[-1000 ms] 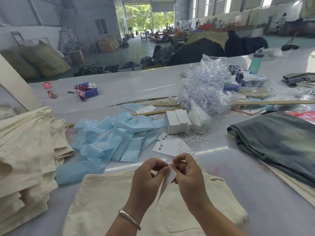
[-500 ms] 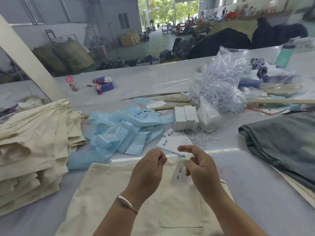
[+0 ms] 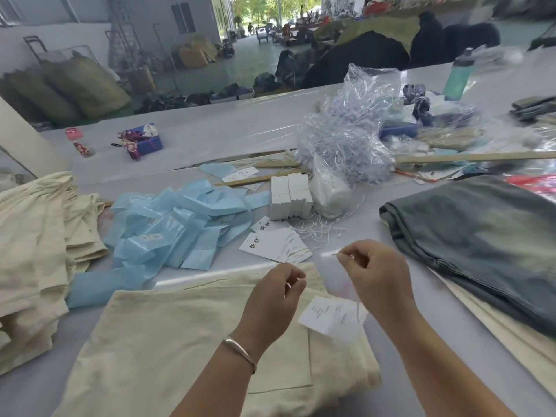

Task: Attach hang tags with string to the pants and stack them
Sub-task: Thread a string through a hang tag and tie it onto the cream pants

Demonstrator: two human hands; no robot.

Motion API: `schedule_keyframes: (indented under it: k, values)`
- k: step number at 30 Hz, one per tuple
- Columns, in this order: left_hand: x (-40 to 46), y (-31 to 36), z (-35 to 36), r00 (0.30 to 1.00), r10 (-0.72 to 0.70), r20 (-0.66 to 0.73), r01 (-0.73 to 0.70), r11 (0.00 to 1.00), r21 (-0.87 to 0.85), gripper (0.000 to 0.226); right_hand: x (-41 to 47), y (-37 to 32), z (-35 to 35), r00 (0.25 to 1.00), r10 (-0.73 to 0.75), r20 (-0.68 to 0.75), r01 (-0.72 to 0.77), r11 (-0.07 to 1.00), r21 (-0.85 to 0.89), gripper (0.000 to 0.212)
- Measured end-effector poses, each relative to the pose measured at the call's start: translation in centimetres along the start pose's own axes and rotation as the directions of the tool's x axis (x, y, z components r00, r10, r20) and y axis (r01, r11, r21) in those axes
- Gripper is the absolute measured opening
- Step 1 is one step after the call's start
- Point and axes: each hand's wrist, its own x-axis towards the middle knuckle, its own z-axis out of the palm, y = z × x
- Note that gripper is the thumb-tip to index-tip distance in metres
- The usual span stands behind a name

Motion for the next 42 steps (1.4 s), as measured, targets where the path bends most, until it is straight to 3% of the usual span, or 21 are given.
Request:
schedule_keyframes:
  k: [4, 9, 12, 14, 16, 19, 23, 27, 30, 34, 37, 42]
  values:
    - [-0.3, -2.3, 2.9, 0.988, -0.122, 0.099, 0.110, 0.987, 0.115, 0.005, 1.1, 1.4, -2.2, 0.929, -0.208, -0.305, 0.160, 0.972, -0.175, 0.004]
    - [0.3, -3.3, 5.9, 0.982, -0.097, 0.161, 0.073, 0.986, 0.149, 0.018, 1.6, 2.4, -2.5, 0.805, -0.463, -0.371, 0.369, 0.880, -0.299, 0.005]
    - [1.7, -3.0, 7.6, 0.975, -0.023, 0.222, -0.029, 0.973, 0.228, 0.032, 1.6, 3.7, -1.6, 0.821, -0.493, -0.288, 0.427, 0.865, -0.263, 0.009]
    - [2.7, -2.8, 8.7, 0.963, -0.015, 0.267, -0.068, 0.953, 0.297, 0.036, 1.3, 5.2, -0.4, 0.882, -0.443, -0.159, 0.401, 0.884, -0.241, 0.008]
    - [3.4, -2.8, 9.8, 0.954, -0.022, 0.300, -0.104, 0.913, 0.395, 0.035, 0.7, 7.3, 1.2, 0.956, -0.293, 0.026, 0.291, 0.933, -0.211, 0.007]
    - [4.4, -2.8, 10.7, 0.947, -0.040, 0.318, -0.122, 0.872, 0.473, 0.027, -0.6, 10.6, 3.5, 0.970, -0.072, 0.231, 0.113, 0.979, -0.168, 0.004]
    - [5.3, -2.9, 10.8, 0.961, -0.094, 0.261, 0.015, 0.957, 0.290, 0.013, -1.9, 12.3, 5.5, 0.965, 0.011, 0.262, 0.037, 0.984, -0.176, 0.008]
    - [5.6, -2.4, 10.1, 0.939, -0.232, 0.253, 0.223, 0.973, 0.062, 0.018, -1.7, 11.6, 7.0, 0.994, -0.105, 0.037, 0.111, 0.962, -0.249, 0.018]
    - [5.7, -2.4, 9.2, 0.916, -0.303, 0.264, 0.338, 0.936, -0.096, 0.018, -1.1, 11.1, 8.0, 0.974, -0.202, -0.103, 0.166, 0.944, -0.285, 0.024]
    - [5.7, -2.6, 8.0, 0.870, -0.414, 0.268, 0.485, 0.818, -0.309, 0.016, -1.3, 11.4, 9.0, 0.947, -0.263, -0.183, 0.207, 0.938, -0.277, 0.021]
    - [5.8, -2.4, 7.9, 0.844, -0.421, 0.333, 0.527, 0.766, -0.368, 0.008, -1.4, 11.8, 9.2, 0.925, -0.301, -0.233, 0.235, 0.933, -0.274, 0.022]
    - [5.8, -2.3, 8.9, 0.834, -0.446, 0.325, 0.546, 0.750, -0.374, 0.021, -1.5, 12.3, 9.4, 0.909, -0.316, -0.272, 0.238, 0.929, -0.285, 0.027]
